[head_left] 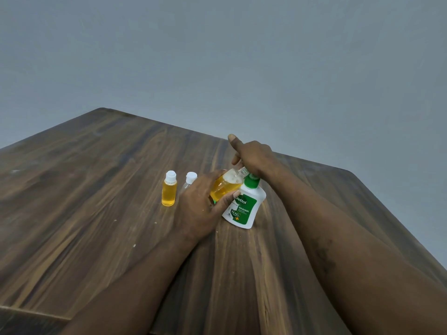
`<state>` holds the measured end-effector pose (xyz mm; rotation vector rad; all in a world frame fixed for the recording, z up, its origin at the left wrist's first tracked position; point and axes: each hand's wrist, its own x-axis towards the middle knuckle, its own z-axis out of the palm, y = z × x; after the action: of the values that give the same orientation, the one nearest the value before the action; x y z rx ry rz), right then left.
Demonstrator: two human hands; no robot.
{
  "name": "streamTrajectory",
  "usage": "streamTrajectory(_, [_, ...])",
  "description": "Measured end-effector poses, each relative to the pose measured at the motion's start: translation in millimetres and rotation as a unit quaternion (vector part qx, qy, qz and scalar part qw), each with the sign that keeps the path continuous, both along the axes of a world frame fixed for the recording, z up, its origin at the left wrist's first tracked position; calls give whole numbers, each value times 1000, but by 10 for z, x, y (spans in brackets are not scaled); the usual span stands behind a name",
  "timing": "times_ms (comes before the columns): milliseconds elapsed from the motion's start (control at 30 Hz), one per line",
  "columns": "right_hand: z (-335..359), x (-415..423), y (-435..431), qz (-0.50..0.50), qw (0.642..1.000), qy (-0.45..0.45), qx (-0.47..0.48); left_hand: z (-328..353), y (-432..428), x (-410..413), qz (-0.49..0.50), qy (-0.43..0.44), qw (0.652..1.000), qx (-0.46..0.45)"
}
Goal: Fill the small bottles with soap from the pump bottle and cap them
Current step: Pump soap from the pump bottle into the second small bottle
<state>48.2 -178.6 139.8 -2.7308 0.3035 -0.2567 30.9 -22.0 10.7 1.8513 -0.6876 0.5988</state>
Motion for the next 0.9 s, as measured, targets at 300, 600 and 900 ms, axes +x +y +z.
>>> streamTrajectory(300, [155, 50, -8, -16, 999, -39, -2, 48, -14, -37, 12, 0, 1000, -17])
streamTrajectory(600, [-20, 23, 1, -11, 1000, 14, 13, -6, -24, 5, 7, -1, 1000, 0])
streamTrajectory(900, [127, 44, -19, -4, 1000, -19, 24, 16, -20, -22, 12, 2, 1000, -16])
